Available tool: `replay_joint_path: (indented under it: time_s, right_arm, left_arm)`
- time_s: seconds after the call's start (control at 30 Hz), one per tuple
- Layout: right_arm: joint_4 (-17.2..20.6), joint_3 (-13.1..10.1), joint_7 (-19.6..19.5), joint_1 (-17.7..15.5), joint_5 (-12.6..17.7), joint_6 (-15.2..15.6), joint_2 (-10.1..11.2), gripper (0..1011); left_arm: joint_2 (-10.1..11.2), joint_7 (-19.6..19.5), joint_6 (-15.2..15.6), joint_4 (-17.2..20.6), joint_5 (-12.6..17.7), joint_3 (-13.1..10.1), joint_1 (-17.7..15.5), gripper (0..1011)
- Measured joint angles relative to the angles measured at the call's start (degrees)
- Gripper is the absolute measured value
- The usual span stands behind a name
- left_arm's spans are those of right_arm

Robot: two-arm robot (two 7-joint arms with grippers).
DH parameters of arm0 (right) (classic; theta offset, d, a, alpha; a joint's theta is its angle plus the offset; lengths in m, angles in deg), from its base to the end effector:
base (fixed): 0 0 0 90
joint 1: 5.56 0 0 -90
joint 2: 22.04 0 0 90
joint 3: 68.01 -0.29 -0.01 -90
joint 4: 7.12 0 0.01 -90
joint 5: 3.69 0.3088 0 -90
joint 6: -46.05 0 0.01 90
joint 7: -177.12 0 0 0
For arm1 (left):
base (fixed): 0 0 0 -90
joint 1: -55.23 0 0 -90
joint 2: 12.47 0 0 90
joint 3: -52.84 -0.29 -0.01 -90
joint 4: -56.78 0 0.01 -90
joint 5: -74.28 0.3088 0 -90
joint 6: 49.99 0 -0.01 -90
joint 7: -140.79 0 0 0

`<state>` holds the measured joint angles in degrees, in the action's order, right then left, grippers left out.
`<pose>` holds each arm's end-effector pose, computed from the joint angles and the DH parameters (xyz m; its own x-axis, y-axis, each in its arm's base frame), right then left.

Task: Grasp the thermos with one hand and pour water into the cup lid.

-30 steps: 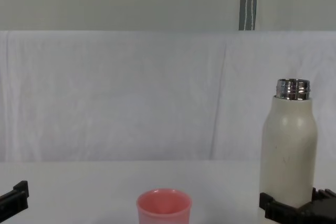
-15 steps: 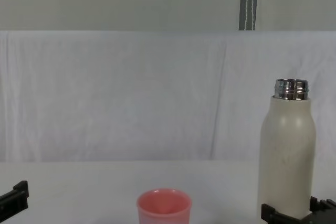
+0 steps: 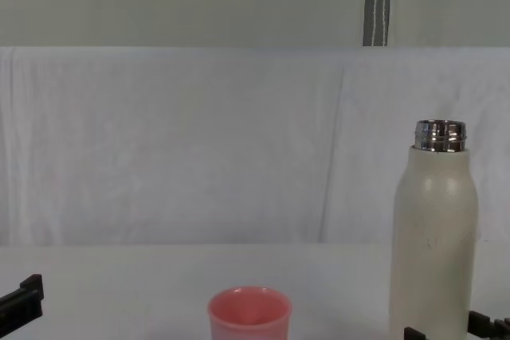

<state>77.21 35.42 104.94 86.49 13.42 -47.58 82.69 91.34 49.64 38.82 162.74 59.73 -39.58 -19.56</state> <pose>0.3293 -0.0110 -0.3276 0.4854 -0.8727 -0.0536 0.8721 0.4876 -0.0422 0.2530 0.0375 -0.2852 0.1248 0.9916 -0.0327 -0.9921 0.1243 -0.0177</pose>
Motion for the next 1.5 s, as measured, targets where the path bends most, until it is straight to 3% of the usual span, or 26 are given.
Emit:
replay_joint_path:
  time_s: [0.63, 0.97, 1.5]
  right_arm:
    - [5.0, -2.0, -1.4, -4.8, 1.1, -0.1, 1.5, 1003]
    - [9.9, -4.1, -3.0, -8.3, 1.3, -2.2, 1.3, 1003]
    - [13.4, -5.4, -3.4, -11.0, 0.7, -3.4, 1.0, 1003]
  left_arm:
    - [0.0, 0.0, 0.0, 0.0, 0.0, 0.0, 0.0, 1001]
    - [0.0, 0.0, 0.0, 0.0, 0.0, 0.0, 0.0, 1001]
    - [0.0, 0.0, 0.0, 0.0, 0.0, 0.0, 0.0, 1001]
